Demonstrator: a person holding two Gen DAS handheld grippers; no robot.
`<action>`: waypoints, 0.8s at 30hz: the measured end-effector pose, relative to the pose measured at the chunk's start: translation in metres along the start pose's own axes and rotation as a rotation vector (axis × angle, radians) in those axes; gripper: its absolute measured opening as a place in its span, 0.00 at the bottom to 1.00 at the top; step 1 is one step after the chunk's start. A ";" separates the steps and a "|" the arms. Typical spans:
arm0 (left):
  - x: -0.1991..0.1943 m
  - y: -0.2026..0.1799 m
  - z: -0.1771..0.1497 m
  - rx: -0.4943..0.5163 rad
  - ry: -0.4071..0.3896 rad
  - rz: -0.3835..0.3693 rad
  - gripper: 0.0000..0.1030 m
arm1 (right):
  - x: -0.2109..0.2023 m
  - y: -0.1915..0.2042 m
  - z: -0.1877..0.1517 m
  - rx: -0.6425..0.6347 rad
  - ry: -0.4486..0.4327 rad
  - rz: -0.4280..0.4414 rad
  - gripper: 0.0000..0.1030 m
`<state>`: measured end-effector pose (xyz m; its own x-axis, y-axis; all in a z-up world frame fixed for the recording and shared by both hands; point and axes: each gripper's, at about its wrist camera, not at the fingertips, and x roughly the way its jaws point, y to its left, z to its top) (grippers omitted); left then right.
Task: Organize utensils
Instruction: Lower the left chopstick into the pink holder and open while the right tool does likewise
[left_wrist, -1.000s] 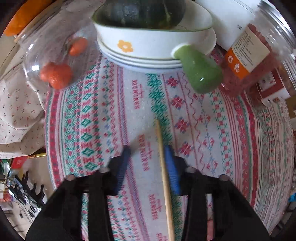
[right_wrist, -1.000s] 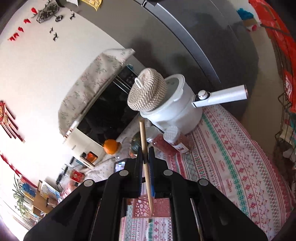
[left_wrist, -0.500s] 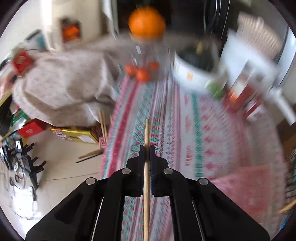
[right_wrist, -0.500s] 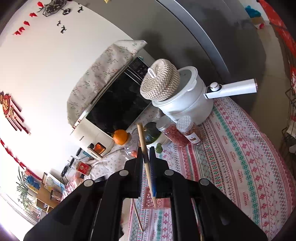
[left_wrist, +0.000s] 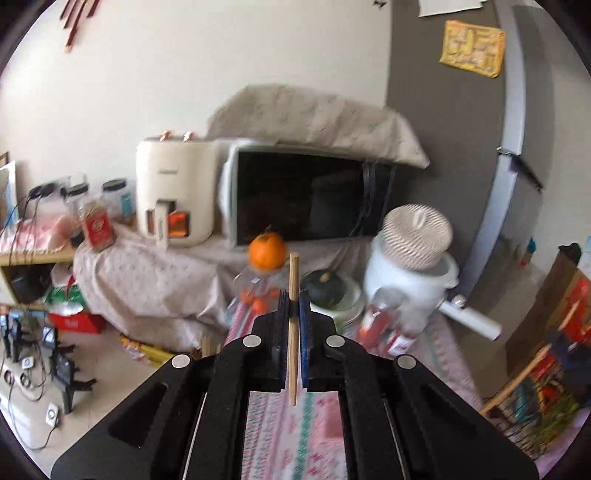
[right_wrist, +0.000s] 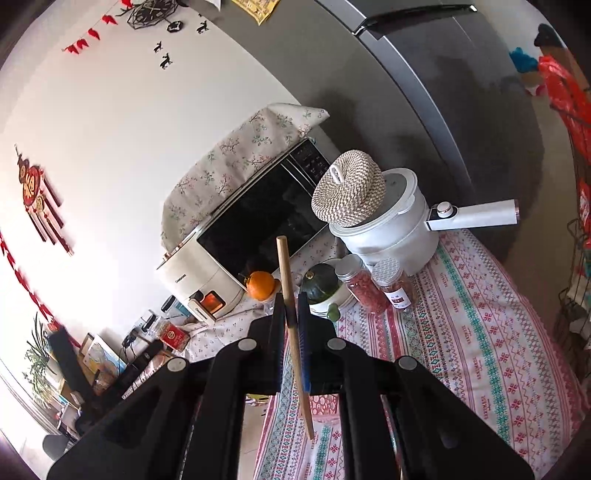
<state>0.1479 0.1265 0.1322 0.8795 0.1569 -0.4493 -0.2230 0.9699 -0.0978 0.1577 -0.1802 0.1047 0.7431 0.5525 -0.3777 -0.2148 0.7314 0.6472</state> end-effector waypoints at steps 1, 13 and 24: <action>0.002 -0.007 0.003 -0.004 -0.002 -0.016 0.04 | 0.001 -0.002 0.001 0.009 0.004 0.003 0.08; 0.065 -0.005 -0.053 -0.204 0.216 -0.073 0.35 | 0.023 -0.016 0.005 0.040 0.006 -0.027 0.08; 0.027 0.054 -0.079 -0.393 0.124 0.030 0.41 | 0.064 -0.006 -0.010 -0.003 -0.032 -0.077 0.08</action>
<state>0.1269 0.1689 0.0448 0.8181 0.1370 -0.5585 -0.4125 0.8166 -0.4039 0.2005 -0.1449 0.0699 0.7773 0.4814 -0.4050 -0.1577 0.7724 0.6153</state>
